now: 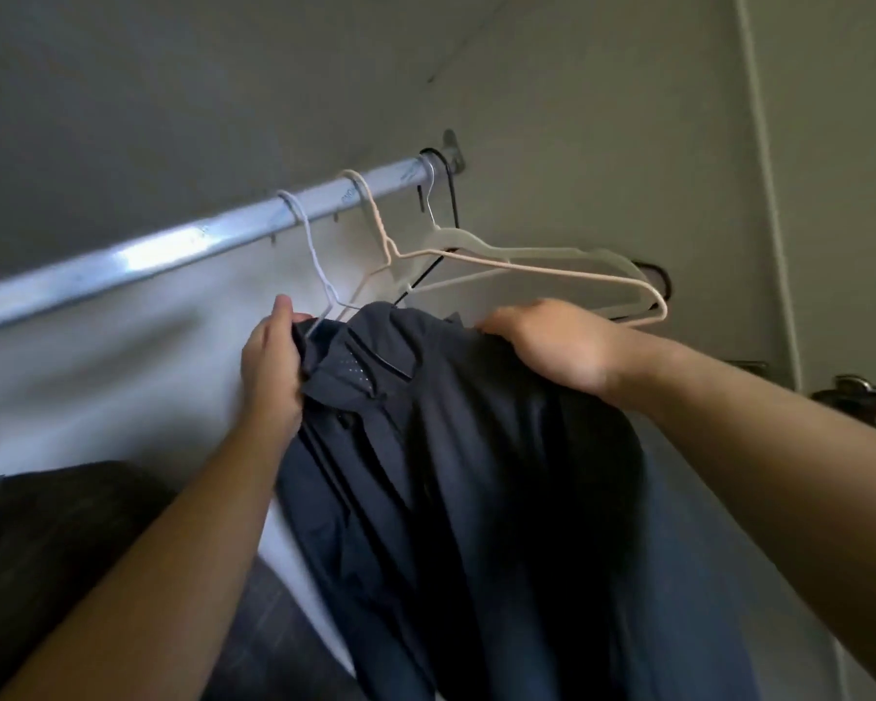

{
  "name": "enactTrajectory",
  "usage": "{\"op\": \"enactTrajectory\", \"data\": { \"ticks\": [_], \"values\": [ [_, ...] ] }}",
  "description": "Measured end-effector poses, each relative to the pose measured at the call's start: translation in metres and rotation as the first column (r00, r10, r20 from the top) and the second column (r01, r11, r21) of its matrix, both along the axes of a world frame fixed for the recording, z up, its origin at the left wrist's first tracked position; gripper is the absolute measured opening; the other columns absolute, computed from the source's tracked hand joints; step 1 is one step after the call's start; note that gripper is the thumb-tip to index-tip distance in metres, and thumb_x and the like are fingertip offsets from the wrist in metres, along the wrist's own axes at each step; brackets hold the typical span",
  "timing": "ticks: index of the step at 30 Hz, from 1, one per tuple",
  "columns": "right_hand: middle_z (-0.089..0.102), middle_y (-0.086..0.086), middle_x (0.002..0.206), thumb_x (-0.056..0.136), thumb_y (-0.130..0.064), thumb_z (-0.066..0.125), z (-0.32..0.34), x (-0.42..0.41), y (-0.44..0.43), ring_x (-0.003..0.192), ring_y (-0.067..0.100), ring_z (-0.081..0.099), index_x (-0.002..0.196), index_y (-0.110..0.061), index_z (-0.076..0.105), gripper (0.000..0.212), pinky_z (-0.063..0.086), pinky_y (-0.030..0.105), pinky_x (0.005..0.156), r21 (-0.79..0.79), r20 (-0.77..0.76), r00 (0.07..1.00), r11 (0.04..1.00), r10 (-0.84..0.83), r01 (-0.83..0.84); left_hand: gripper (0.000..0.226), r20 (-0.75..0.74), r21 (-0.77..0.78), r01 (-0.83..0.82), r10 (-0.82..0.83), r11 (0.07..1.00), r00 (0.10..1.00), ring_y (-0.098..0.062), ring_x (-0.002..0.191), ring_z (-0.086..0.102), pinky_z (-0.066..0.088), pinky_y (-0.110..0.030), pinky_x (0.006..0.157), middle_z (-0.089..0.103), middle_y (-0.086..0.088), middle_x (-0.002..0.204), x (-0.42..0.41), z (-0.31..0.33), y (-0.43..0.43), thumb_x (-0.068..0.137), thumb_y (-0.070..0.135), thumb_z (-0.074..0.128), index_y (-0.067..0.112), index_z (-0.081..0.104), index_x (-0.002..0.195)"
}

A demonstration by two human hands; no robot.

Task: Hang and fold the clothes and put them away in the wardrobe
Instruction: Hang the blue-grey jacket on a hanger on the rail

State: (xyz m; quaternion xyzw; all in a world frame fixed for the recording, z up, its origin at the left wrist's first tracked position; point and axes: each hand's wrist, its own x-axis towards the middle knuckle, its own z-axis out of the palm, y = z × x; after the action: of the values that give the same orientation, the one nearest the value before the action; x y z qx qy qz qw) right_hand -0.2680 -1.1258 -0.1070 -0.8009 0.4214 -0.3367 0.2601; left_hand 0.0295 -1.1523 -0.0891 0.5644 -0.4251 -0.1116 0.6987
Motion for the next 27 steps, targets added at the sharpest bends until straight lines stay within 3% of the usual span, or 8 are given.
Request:
{"op": "enactTrajectory", "data": {
  "ticks": [3, 6, 12, 16, 19, 21, 25, 27],
  "values": [
    [0.064, 0.010, 0.118, 0.101, -0.026, 0.042, 0.009, -0.004, 0.009, 0.104, 0.027, 0.059, 0.102, -0.011, 0.069, 0.031, 0.040, 0.029, 0.075, 0.183, 0.056, 0.997, 0.982, -0.051, 0.040, 0.036, -0.035, 0.106, -0.012, 0.016, 0.994, 0.999, -0.029, 0.090, 0.072, 0.056, -0.042, 0.087, 0.078, -0.005, 0.089, -0.006, 0.008, 0.008, 0.079, 0.052, 0.060, 0.021, 0.077, 0.075],
    [0.064, 0.005, 0.109, 0.100, -0.028, 0.045, 0.018, -0.005, 0.012, 0.098, 0.024, 0.062, 0.082, -0.014, 0.062, 0.028, 0.043, 0.031, 0.085, 0.378, 0.096, 0.993, 0.926, -0.064, 0.023, 0.032, -0.052, 0.220, 0.022, -0.010, 0.975, 0.999, -0.026, 0.081, 0.070, 0.054, -0.038, 0.081, 0.078, -0.006, 0.089, -0.010, 0.015, 0.020, 0.083, 0.044, 0.061, 0.018, 0.080, 0.079],
    [0.069, 0.013, 0.094, 0.097, -0.028, 0.060, 0.036, -0.016, 0.014, 0.087, 0.030, 0.068, 0.092, -0.011, 0.066, 0.018, 0.057, 0.036, 0.079, 0.581, 0.177, 0.972, 0.814, -0.152, 0.021, 0.040, 0.093, 0.435, 0.031, -0.079, 0.900, 0.992, -0.025, 0.084, 0.066, 0.048, -0.037, 0.077, 0.076, -0.014, 0.103, -0.021, 0.039, 0.035, 0.061, 0.029, 0.056, 0.014, 0.080, 0.089],
    [0.065, 0.017, 0.122, 0.098, -0.016, 0.053, 0.049, -0.010, 0.013, 0.116, 0.035, 0.062, 0.116, -0.004, 0.066, 0.025, 0.046, 0.030, 0.082, 0.368, -0.070, 0.986, 0.915, -0.150, 0.166, 0.043, 0.148, 0.486, -0.058, -0.017, 0.872, 0.989, -0.031, 0.090, 0.067, 0.052, -0.038, 0.080, 0.074, -0.019, 0.110, -0.020, 0.050, 0.039, 0.067, 0.016, 0.052, 0.012, 0.080, 0.099],
    [0.063, 0.017, 0.101, 0.091, -0.015, 0.054, 0.057, -0.009, 0.012, 0.101, 0.038, 0.065, 0.089, -0.009, 0.057, 0.006, 0.046, 0.032, 0.075, 0.204, -0.146, 0.974, 0.958, -0.173, 0.201, 0.046, 0.104, 0.525, -0.137, 0.096, 0.840, 0.990, -0.030, 0.094, 0.065, 0.045, -0.035, 0.079, 0.072, -0.019, 0.113, -0.016, 0.056, 0.047, 0.075, 0.029, 0.053, 0.008, 0.075, 0.110],
    [0.059, 0.014, 0.093, 0.089, -0.012, 0.053, 0.060, -0.004, 0.013, 0.086, 0.036, 0.059, 0.075, -0.011, 0.045, 0.016, 0.046, 0.034, 0.071, 0.128, -0.190, 0.971, 0.977, -0.147, 0.173, 0.048, 0.131, 0.557, -0.175, 0.123, 0.812, 0.984, -0.030, 0.088, 0.065, 0.044, -0.034, 0.075, 0.072, -0.018, 0.106, -0.015, 0.058, 0.056, 0.075, 0.035, 0.054, 0.006, 0.074, 0.108],
    [0.054, 0.006, 0.085, 0.089, -0.012, 0.055, 0.064, 0.000, 0.020, 0.081, 0.035, 0.056, 0.091, -0.017, 0.055, 0.005, 0.046, 0.037, 0.065, -0.089, -0.328, 0.921, 0.977, -0.210, 0.192, 0.039, 0.216, 0.654, -0.207, 0.083, 0.728, 0.973, -0.025, 0.061, 0.056, 0.040, -0.029, 0.059, 0.065, -0.015, 0.073, -0.021, 0.070, 0.068, 0.060, 0.033, 0.053, 0.009, 0.071, 0.084],
    [0.061, 0.013, 0.104, 0.090, -0.014, 0.055, 0.064, 0.002, 0.020, 0.091, 0.037, 0.058, 0.095, -0.017, 0.061, 0.008, 0.050, 0.039, 0.068, -0.180, -0.414, 0.878, 0.967, -0.240, 0.180, 0.042, 0.223, 0.693, -0.200, 0.058, 0.693, 0.973, -0.026, 0.062, 0.056, 0.042, -0.033, 0.063, 0.063, -0.021, 0.072, -0.016, 0.072, 0.070, 0.056, 0.031, 0.052, 0.005, 0.071, 0.083]
  ]
}}
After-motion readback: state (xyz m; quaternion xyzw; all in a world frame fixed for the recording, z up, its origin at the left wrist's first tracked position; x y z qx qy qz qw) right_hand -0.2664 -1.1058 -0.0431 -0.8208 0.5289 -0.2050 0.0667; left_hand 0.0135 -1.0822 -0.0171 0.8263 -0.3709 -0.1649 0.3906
